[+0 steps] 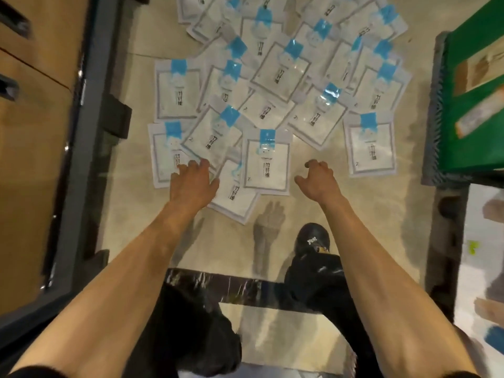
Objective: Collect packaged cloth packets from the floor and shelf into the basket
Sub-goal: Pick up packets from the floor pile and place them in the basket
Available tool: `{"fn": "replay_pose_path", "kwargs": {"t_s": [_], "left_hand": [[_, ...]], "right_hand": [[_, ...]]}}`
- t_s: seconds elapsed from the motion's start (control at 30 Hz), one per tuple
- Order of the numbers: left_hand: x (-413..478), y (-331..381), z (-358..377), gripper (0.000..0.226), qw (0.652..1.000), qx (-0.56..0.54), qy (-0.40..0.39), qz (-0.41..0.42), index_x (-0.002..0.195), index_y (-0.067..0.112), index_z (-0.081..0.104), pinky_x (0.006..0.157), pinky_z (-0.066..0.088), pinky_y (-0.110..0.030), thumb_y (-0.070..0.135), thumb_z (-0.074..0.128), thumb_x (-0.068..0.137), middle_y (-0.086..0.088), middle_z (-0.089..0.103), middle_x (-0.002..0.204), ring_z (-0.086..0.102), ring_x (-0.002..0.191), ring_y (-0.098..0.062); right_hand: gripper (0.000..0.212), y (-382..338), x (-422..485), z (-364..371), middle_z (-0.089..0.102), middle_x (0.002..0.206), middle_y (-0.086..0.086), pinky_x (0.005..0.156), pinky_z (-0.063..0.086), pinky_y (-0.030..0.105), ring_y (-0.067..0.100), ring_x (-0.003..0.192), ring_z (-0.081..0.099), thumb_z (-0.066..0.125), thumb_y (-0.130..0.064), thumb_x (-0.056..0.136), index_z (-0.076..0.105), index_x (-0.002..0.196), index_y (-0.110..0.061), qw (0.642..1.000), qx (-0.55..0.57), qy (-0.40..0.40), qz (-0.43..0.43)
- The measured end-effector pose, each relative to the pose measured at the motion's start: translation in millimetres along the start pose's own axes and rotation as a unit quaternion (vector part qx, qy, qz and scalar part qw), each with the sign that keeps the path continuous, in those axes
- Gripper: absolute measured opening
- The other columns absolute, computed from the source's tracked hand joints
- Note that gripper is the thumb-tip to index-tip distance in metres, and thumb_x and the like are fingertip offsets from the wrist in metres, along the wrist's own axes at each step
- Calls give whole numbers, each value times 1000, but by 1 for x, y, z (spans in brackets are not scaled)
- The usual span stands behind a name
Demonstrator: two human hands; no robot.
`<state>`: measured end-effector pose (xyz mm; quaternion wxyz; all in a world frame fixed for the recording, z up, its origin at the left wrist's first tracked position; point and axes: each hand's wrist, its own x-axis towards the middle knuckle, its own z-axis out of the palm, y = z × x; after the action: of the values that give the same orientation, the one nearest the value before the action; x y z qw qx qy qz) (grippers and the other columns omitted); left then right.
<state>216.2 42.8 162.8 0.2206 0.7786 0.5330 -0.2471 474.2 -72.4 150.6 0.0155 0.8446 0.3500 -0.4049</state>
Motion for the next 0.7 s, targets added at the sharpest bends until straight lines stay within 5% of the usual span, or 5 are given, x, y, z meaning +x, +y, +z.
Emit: {"fn": "replay_pose_path", "kwargs": {"t_s": [0.33,0.7], "left_hand": [[141,-26,173,72,989,-136,15,-56,146,13,36,103,40,-48,53,61,93,-19,45,141,43,131,-38],[172,-23,222,103,976,-158,69,-131,146,0,30,102,39,-50,61,77,77,-23,49,140,43,131,-41]], "right_hand": [[63,30,172,139,41,139,22,100,40,44,41,129,40,60,-37,96,37,140,1,992,81,94,34],[88,32,209,179,49,134,17,96,45,45,36,126,46,83,-49,73,38,132,-2,959,194,177,103]]}}
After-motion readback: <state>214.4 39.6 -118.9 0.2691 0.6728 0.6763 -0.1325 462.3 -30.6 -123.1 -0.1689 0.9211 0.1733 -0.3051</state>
